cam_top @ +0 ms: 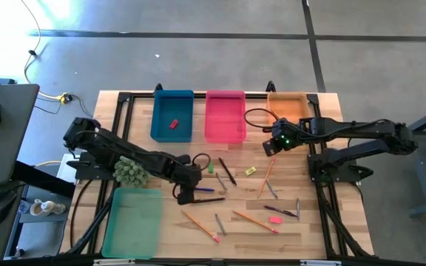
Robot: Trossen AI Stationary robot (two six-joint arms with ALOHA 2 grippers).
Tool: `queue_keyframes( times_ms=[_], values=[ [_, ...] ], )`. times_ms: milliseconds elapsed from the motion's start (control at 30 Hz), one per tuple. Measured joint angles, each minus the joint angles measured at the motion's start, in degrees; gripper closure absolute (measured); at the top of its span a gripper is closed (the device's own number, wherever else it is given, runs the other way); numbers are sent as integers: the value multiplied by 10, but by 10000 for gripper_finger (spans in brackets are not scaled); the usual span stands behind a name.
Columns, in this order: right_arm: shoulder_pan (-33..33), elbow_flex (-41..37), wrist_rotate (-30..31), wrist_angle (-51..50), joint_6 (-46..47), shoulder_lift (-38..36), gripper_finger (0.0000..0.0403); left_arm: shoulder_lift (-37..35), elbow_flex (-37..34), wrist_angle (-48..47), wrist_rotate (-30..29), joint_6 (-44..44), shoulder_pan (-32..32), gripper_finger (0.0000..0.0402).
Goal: Sort crayons/erasers/pens/pencils in bins
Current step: Put the blue pen into the transparent blue bin
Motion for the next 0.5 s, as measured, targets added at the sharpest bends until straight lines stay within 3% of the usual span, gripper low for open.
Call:
queue_keyframes(
  times_ms=[500],
  values=[
    [0,0,4,-9,-27,0,285,72,0,-6,-9,-1,-1,227]
  ],
)
